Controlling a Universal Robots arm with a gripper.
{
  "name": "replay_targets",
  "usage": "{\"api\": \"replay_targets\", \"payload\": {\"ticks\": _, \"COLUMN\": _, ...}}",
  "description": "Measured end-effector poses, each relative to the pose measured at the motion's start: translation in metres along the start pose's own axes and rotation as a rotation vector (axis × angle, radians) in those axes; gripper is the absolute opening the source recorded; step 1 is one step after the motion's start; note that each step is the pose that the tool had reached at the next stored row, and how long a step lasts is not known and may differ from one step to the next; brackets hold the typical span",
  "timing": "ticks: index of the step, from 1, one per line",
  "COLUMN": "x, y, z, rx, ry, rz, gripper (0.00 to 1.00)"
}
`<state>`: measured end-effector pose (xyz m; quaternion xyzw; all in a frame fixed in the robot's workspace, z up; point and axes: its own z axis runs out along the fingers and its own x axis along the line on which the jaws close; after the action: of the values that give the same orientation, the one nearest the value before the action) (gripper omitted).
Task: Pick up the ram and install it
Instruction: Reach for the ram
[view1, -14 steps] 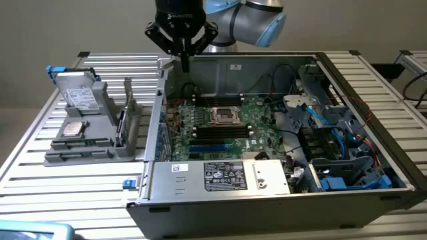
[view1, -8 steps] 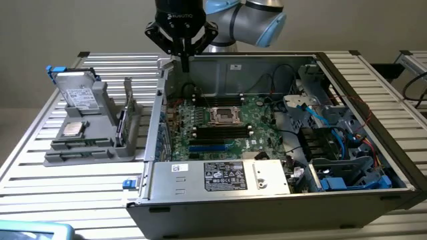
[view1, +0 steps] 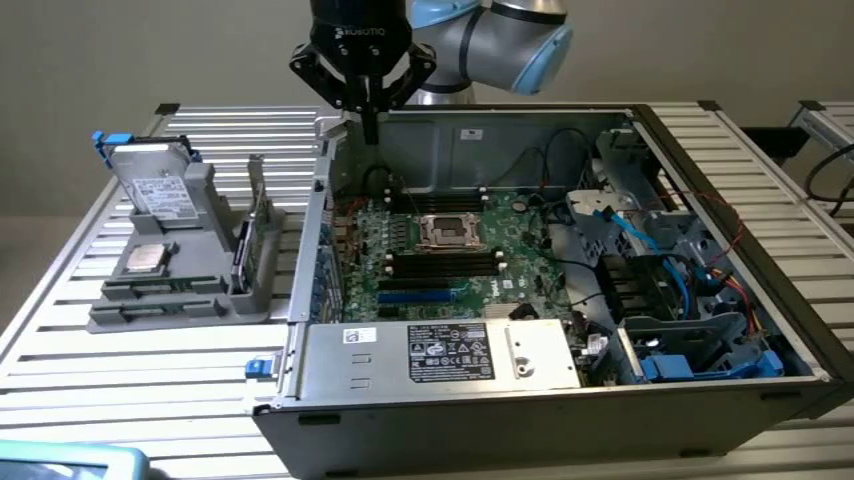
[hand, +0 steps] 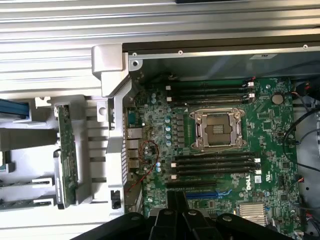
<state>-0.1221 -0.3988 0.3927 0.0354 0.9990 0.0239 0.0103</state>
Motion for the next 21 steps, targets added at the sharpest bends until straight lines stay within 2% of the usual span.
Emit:
{"api": "replay_targets", "payload": {"ticks": 2, "x": 0.008, "y": -0.0006, "z": 0.0004, "rx": 0.0000, "ry": -0.0001, "rz": 0.000, "gripper": 0.11}}
{"api": "replay_targets", "payload": {"ticks": 4, "x": 0.017, "y": -0.0012, "z": 0.0006, "rx": 0.0030, "ry": 0.0006, "rz": -0.001, "gripper": 0.11}}
{"api": "replay_targets", "payload": {"ticks": 9, "x": 0.039, "y": -0.0028, "z": 0.0007, "rx": 0.0155, "ry": 0.0032, "rz": -0.001, "gripper": 0.11}}
{"api": "replay_targets", "payload": {"ticks": 15, "x": 0.067, "y": -0.0049, "z": 0.0028, "rx": 0.0352, "ry": 0.0049, "rz": -0.001, "gripper": 0.11}}
{"api": "replay_targets", "payload": {"ticks": 21, "x": 0.094, "y": -0.0070, "z": 0.0061, "rx": 0.0509, "ry": 0.0053, "rz": -0.001, "gripper": 0.11}}
